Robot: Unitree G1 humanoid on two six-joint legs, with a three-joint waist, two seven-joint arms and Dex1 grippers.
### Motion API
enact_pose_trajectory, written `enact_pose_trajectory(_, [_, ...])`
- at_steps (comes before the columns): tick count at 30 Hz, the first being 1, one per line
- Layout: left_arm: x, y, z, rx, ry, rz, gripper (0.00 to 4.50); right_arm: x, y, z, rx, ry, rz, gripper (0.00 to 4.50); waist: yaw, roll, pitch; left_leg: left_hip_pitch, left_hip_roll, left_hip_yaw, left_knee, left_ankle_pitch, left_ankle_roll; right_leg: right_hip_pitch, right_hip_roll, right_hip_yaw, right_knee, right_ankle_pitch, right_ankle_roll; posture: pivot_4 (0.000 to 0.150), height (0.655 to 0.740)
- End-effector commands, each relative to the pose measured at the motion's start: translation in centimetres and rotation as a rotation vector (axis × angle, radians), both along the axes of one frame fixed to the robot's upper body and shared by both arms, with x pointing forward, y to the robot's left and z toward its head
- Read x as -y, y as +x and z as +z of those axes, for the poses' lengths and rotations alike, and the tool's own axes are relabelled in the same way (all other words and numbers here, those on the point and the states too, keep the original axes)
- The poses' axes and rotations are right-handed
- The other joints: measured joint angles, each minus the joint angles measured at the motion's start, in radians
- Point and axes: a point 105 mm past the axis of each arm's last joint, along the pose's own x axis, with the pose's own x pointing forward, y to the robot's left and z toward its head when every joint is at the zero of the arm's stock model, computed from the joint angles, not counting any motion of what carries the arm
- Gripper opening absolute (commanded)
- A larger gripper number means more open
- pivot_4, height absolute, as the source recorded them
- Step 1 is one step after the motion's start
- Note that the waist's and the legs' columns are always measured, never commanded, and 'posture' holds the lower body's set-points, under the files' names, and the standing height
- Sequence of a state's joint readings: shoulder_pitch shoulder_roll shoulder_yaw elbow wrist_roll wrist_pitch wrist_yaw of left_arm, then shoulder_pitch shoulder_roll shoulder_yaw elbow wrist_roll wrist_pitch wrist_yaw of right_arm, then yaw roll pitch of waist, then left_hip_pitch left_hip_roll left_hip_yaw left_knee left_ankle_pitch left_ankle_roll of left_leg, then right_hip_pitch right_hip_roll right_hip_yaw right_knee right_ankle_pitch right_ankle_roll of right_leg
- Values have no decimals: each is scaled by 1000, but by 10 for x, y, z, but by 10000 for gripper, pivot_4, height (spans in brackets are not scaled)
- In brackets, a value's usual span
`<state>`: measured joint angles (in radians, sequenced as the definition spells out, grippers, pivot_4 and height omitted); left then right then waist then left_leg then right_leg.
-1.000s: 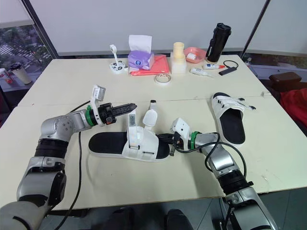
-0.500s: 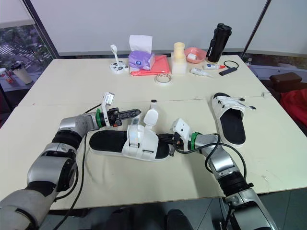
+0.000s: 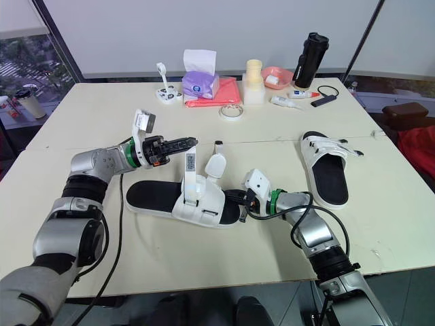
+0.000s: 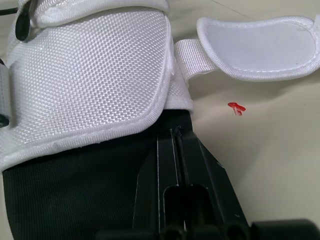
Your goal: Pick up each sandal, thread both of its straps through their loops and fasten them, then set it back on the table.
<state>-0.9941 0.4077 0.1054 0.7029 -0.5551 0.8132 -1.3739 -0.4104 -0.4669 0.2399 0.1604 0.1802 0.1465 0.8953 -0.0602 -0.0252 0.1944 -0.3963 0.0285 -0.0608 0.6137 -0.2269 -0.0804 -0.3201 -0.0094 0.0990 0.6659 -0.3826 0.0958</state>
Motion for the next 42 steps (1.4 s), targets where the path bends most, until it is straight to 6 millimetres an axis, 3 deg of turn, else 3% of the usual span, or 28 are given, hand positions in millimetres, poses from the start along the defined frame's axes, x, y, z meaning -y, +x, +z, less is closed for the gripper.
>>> enact_pose_trajectory(1, [2, 0, 9, 46, -19, 2, 436, 16, -13, -52, -184, -127, -59, 0, 0, 0, 0, 0, 0, 0, 0, 0, 0, 0, 0, 0, 0, 0, 0, 1500, 7400])
enact_pose_trajectory(4, [0, 6, -2, 17, 2, 39, 436, 15, -14, -53, -186, -126, -57, 0, 1, 0, 0, 0, 0, 0, 0, 0, 0, 0, 0, 0, 0, 0, 0, 1500, 7400])
enact_pose_trajectory(13, [0, 19, -60, -102, 141, 113, 436, 15, -16, -55, -197, -122, -64, 0, 3, 0, 0, 0, -1, 0, 0, 0, 0, 0, 0, 0, 0, 0, 0, 1500, 7400])
enact_pose_trajectory(16, [-1, 23, -75, -143, 186, 154, 8758, 15, -17, -55, -198, -121, -66, 0, 3, 0, 0, 0, -1, 0, 0, 0, 0, 0, 0, 0, 0, 0, 0, 1500, 7400])
enact_pose_trajectory(23, [-12, 31, -67, -133, 157, 215, 43229, 16, -17, -55, -197, -119, -73, 0, 3, 0, 0, -1, -2, 0, 0, 0, 0, -1, 0, 0, 0, 0, 0, 1500, 7400])
enact_pose_trajectory(29, [-52, 49, -21, -42, 76, 393, 44271, 15, -17, -54, -198, -114, -73, 0, 1, 0, 0, -4, -1, 0, 0, 0, 0, -4, 0, -1, 0, 0, 0, 1500, 7400])
enact_pose_trajectory(32, [-59, 53, 1, 8, 49, 425, 44271, 13, -16, -55, -197, -112, -73, 0, 2, -1, 0, -6, -1, -1, 0, 0, 0, -5, 0, -2, 1, 0, 0, 1500, 7400])
enact_pose_trajectory(34, [-55, 56, 15, 14, 14, 426, 44271, 12, -16, -55, -197, -109, -74, 0, 4, -1, -1, -6, -1, -1, 1, 0, 0, -5, 0, -2, 1, 0, 0, 1500, 7400])
enact_pose_trajectory(38, [-31, 70, 23, -115, -42, 485, 44271, 11, -17, -56, -197, -107, -74, 0, 7, -1, -1, -6, -1, -1, 2, 0, 0, -5, 0, -2, 2, 0, 0, 1500, 7400])
enact_pose_trajectory(42, [3, 70, 8, -243, 8, 435, 44271, 10, -17, -56, -194, -101, -80, 0, 0, -1, -1, -6, -1, -1, 2, 0, 1, -6, 0, -2, 3, 0, 0, 1500, 7400])
